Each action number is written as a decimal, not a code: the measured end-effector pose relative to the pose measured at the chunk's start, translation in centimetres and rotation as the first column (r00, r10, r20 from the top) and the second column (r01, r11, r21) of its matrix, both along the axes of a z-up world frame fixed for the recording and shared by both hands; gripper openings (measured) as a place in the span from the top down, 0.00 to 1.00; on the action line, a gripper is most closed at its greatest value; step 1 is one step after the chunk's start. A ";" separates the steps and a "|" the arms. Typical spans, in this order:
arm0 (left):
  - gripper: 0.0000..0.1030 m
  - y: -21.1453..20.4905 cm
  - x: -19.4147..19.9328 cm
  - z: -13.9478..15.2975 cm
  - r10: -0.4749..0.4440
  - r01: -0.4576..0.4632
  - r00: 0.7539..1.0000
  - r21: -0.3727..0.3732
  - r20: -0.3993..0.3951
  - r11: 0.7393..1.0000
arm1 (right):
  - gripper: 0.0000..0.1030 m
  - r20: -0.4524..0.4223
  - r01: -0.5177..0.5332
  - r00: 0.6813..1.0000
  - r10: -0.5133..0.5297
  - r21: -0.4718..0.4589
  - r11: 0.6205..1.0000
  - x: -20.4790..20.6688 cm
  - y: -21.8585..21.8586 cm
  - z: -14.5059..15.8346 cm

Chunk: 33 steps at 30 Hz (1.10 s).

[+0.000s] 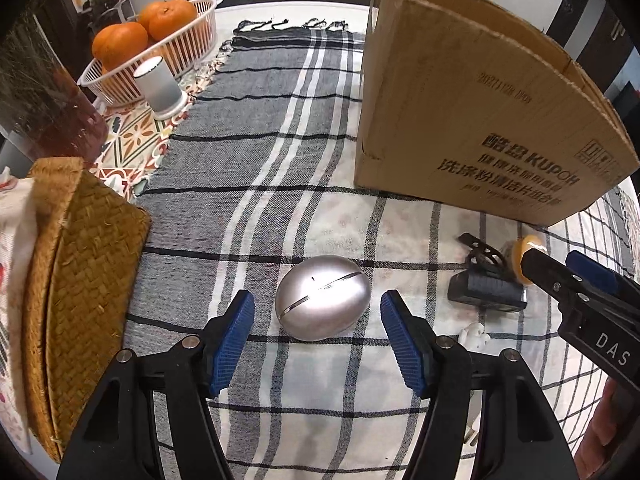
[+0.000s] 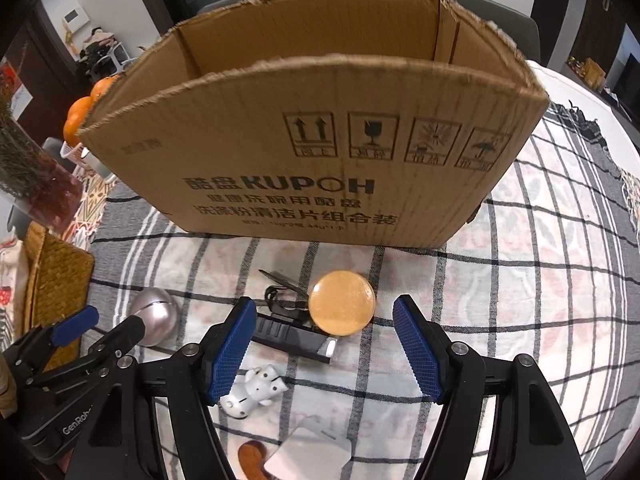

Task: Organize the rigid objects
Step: 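Grasp the orange-lidded jar with the right gripper while the left gripper grasps the silver egg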

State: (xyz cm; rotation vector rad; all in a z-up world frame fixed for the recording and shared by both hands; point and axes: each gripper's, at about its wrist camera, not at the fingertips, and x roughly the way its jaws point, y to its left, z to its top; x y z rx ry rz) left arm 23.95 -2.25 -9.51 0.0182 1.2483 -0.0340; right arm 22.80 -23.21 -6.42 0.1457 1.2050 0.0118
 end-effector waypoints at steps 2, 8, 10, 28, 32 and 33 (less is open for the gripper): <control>0.37 0.0 0.2 -0.4 0.002 -0.002 1.000 0.007 -0.007 1.000 | 0.31 -0.010 0.006 1.000 -0.006 0.002 1.000 0.2 -0.1 -0.5; 0.34 0.0 0.9 -1.4 0.011 -0.011 0.999 0.018 -0.033 1.000 | 0.31 -0.034 0.018 0.999 -0.018 0.000 1.000 0.7 -0.4 -2.0; 0.34 -0.1 1.2 -1.8 0.017 -0.016 0.999 0.024 -0.039 1.000 | 0.31 -0.038 0.020 0.999 -0.020 -0.002 1.000 0.9 -0.5 -2.4; 0.39 -0.3 2.2 -4.3 0.022 -0.023 0.996 -0.010 -0.084 1.000 | 0.50 -0.059 0.025 0.998 -0.022 0.039 0.999 2.5 -1.1 -4.1; 0.39 -0.5 2.2 -4.4 0.013 -0.014 0.997 -0.013 -0.075 1.000 | 0.56 -0.049 0.030 0.998 -0.028 0.030 0.999 2.5 -1.0 -4.0; 0.39 -0.5 2.1 -4.4 0.010 -0.011 0.997 -0.018 -0.072 1.000 | 0.57 -0.045 0.033 0.998 -0.032 0.025 0.999 2.4 -0.9 -3.9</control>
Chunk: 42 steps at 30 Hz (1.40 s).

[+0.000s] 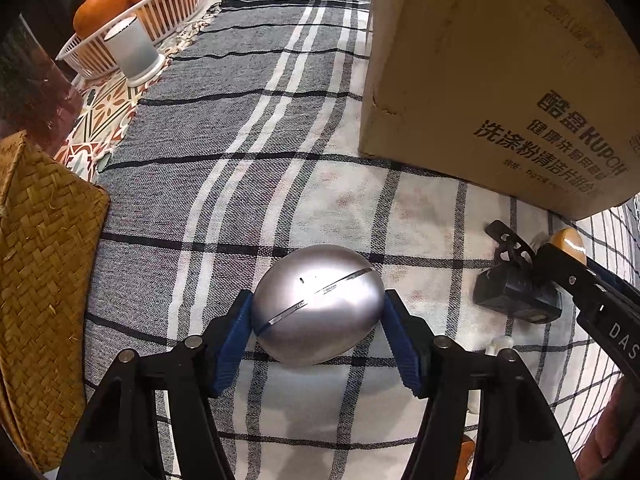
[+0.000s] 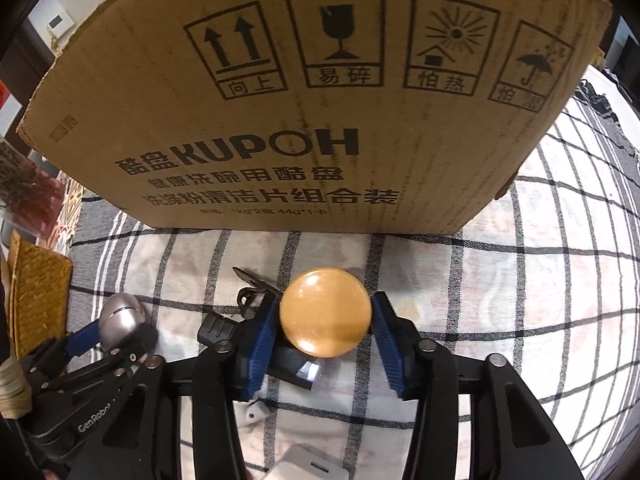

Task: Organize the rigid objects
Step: 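Grasp the orange-lidded jar with the right gripper while the left gripper grasps the silver egg, then lift and carry the jar and silver egg with both grippers over the box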

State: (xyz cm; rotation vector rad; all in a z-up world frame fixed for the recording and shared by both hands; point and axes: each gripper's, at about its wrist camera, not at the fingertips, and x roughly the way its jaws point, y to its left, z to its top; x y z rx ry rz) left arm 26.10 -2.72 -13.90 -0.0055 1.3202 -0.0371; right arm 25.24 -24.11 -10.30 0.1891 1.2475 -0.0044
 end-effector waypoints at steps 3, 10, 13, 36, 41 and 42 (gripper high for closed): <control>0.39 -0.3 -0.5 0.4 -0.005 0.005 1.000 -0.004 0.016 1.000 | 0.57 0.005 0.004 1.000 -0.004 0.005 1.000 -0.3 0.1 0.1; 0.39 -1.0 -1.0 2.4 -0.033 0.032 0.997 0.008 0.064 0.999 | 0.57 0.018 0.029 0.999 -0.029 0.007 1.000 -1.4 -1.4 0.1; 0.39 -1.6 -1.2 3.0 -0.040 0.039 0.996 0.007 0.080 0.999 | 0.57 0.030 0.031 0.999 -0.031 0.003 1.000 -1.7 -1.8 0.6; 0.39 -2.7 -4.6 10.3 -0.105 0.114 0.958 -0.017 0.266 0.993 | 0.57 0.162 0.026 0.987 -0.025 -0.007 1.000 -5.8 -1.3 7.3; 0.39 -2.7 -5.1 12.3 -0.120 0.134 0.944 -0.027 0.309 0.991 | 0.57 0.213 0.028 0.977 -0.025 -0.013 1.000 -6.5 -1.3 9.3; 0.39 -2.7 -5.2 12.6 -0.123 0.139 0.941 -0.029 0.317 0.990 | 0.57 0.225 0.029 0.974 -0.025 -0.013 1.000 -6.6 -1.3 9.7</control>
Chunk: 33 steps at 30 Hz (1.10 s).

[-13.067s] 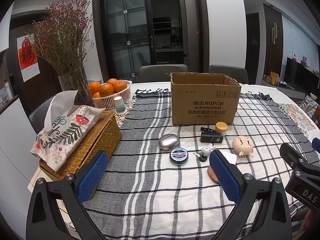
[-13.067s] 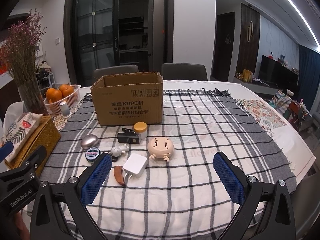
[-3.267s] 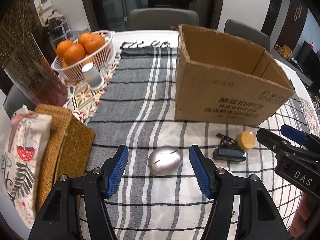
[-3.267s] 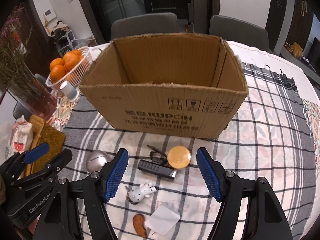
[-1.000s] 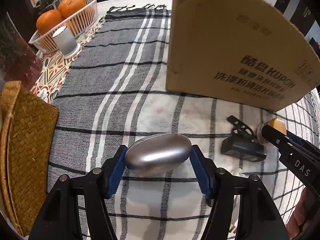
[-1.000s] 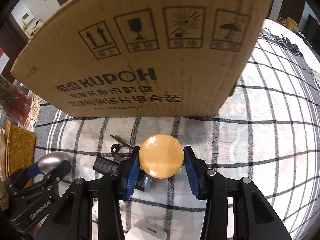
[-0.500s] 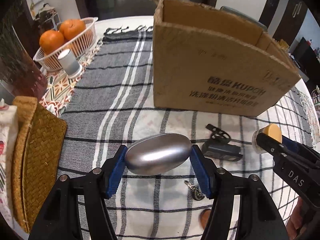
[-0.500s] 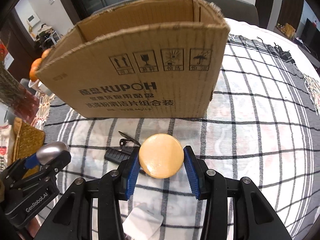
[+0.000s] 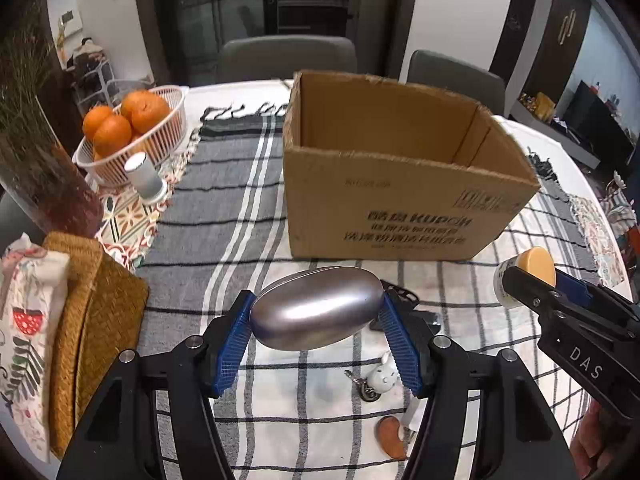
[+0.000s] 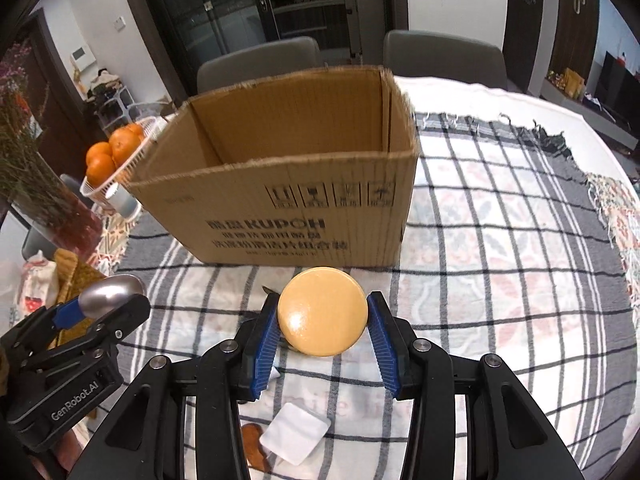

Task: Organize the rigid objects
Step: 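Lift and carry the jar and silver egg with both grippers over the box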

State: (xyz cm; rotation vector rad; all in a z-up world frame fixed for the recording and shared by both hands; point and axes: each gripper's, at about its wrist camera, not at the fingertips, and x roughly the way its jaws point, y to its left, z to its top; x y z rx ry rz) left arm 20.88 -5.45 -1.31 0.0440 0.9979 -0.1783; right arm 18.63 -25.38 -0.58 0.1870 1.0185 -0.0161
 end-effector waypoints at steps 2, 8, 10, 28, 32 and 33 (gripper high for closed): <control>0.39 0.0 -0.1 0.7 -0.008 0.008 1.000 -0.001 0.016 1.000 | 0.57 0.018 0.001 1.000 -0.001 0.000 1.000 -0.2 0.0 0.7; 0.39 -0.4 -0.5 3.1 -0.031 0.032 0.996 -0.008 0.079 0.999 | 0.57 0.073 0.001 0.997 -0.002 0.006 1.000 -0.7 -0.1 2.9; 0.39 -0.5 -0.5 4.0 -0.040 0.041 0.994 -0.010 0.099 0.999 | 0.57 0.090 0.002 0.996 -0.003 0.011 1.000 -0.8 -0.2 3.6; 0.39 -1.4 2.7 8.5 -0.070 0.076 0.975 -0.017 0.210 0.997 | 0.57 0.202 0.004 0.979 -0.004 -0.002 1.000 1.3 -0.4 8.3; 0.39 -1.7 3.9 8.8 -0.074 0.077 0.973 -0.005 0.217 0.997 | 0.57 0.204 0.001 0.979 0.001 -0.010 1.000 2.5 -0.6 8.5; 0.39 -1.7 4.4 8.8 -0.074 0.077 0.974 -0.003 0.216 0.997 | 0.57 0.204 0.000 0.979 0.003 -0.013 1.000 2.9 -0.6 8.6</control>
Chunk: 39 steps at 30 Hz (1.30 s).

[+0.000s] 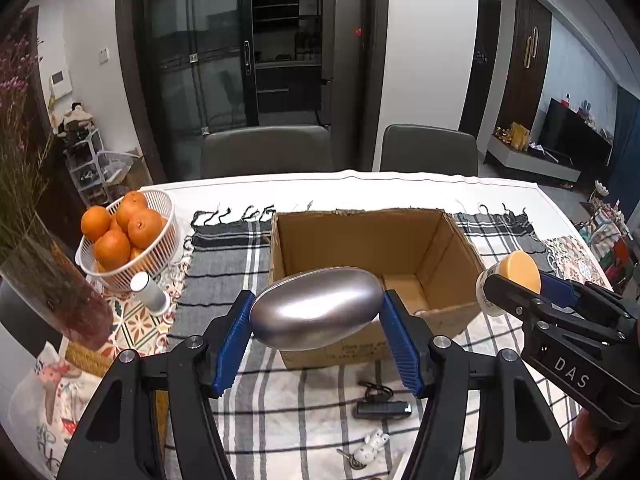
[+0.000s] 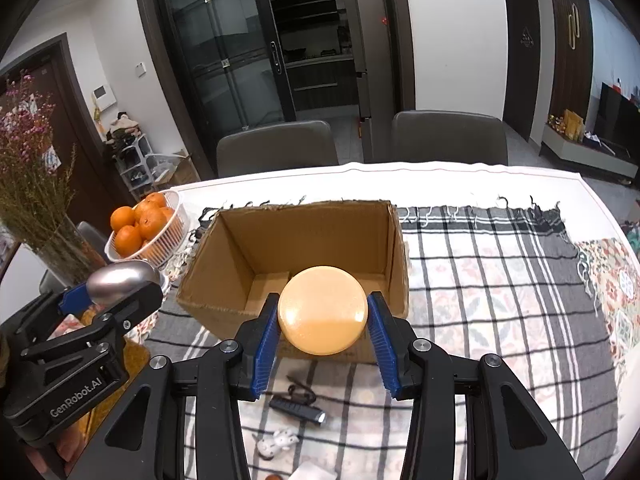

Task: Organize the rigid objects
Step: 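Lift and carry the jar and silver egg with both grippers over the box, then open both grippers to release the jar and silver egg into the box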

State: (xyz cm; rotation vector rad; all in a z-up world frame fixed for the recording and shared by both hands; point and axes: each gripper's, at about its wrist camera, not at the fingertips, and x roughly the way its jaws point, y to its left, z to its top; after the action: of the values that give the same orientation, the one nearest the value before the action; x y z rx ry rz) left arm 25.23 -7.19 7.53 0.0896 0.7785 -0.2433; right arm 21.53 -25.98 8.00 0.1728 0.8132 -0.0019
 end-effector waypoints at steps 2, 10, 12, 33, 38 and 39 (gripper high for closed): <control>0.39 -0.1 0.6 -0.1 -0.001 0.001 1.000 0.005 -0.002 1.000 | 0.57 -0.004 -0.002 1.000 0.002 -0.005 1.000 0.8 0.0 0.0; 0.39 -0.9 3.9 -0.7 -0.010 0.012 0.999 0.034 -0.042 0.999 | 0.58 -0.032 -0.011 0.999 0.011 -0.008 1.000 3.6 -0.6 -0.5; 0.39 -1.2 4.6 -0.9 -0.013 0.015 0.998 0.044 -0.053 0.999 | 0.58 -0.041 -0.013 0.999 0.012 -0.014 1.000 4.3 -0.6 -0.7; 0.39 -3.6 10.7 -5.7 -0.043 0.079 0.964 0.125 -0.264 0.989 | 0.58 -0.211 -0.026 0.977 0.021 -0.020 0.999 10.1 -2.0 -4.6; 0.39 -3.8 11.2 -6.8 -0.029 0.077 0.949 0.144 -0.314 0.987 | 0.58 -0.255 -0.019 0.967 0.015 -0.014 1.000 10.6 -2.4 -5.6; 0.39 -3.8 11.2 -7.0 -0.025 0.074 0.949 0.144 -0.315 0.987 | 0.57 -0.259 -0.012 0.966 0.009 -0.012 1.000 10.6 -2.6 -5.7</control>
State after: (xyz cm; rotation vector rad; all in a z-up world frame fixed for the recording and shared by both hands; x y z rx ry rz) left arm 36.44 -10.95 0.57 0.2216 1.1124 -0.2483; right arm 32.17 -28.55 2.33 0.1576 1.0754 -0.0201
